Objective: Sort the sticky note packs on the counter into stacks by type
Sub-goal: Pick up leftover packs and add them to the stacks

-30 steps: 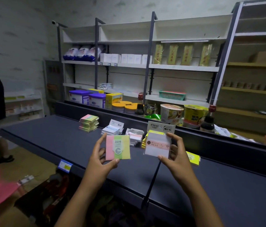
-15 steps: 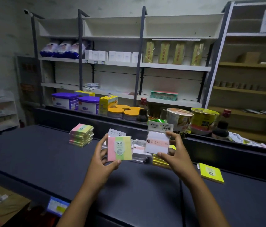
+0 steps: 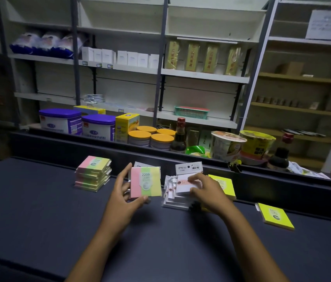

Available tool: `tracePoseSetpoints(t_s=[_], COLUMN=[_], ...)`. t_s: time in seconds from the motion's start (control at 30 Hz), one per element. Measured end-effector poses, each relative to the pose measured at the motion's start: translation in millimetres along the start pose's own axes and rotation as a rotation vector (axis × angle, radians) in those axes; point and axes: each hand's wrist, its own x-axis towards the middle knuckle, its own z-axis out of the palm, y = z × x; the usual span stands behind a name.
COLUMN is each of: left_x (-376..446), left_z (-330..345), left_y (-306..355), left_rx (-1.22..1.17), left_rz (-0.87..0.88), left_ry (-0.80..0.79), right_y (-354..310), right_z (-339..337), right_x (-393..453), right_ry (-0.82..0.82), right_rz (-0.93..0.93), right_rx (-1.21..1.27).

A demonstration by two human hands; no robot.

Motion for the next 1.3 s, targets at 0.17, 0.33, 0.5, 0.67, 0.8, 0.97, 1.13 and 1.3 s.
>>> tracePoseSetpoints(t_s=[0.17,0.33,0.5,0.67,0.8,0.97,1.13,1.3], left_x=[6.9,14.9,27.8,45.1,56.7,66.8,71.6,81.0], left_z=[-5.7,-11.5,-18.0,-26.4,-39.1,-64.1,-97.1,-130.1], left_y=[0.7,6.1,7.2,10.5,10.9,14.9,18.5,21.4], left_rx=[0.014,0.073,0.164,0.209,0.238,0.259,0.285,0.311], left_rz=[0.004,0.002,0.001,-0.018,-0.007,-0.004,-0.005,-0.023], left_ry=[0.014,0.011,-0.017,-0.080,-0.076,-0.032,0.051,0.085], right_y=[-3.6,-6.9,-16.1,-27.3,-28.8,-34.7,-64.2,-98.7], right_z=[6.7,15.0,8.4,-9.1,-16.4,-7.0,24.1,56.8], right_x=[3.3,-2.1,-5.0,-2.3,-1.6,1.2,14.5,31.5], right_ry=[-0.097,-0.064,-0.015,0.088,0.079,0.051,0.034,0.002], right_rz=[0.012,-0.042,-0.115,-0.200,-0.195,-0.180,-0.261,-0.336], right_rx=[-0.231,-0.422,-0.466,-0.506,-0.559,-0.537,-0.470,-0.425])
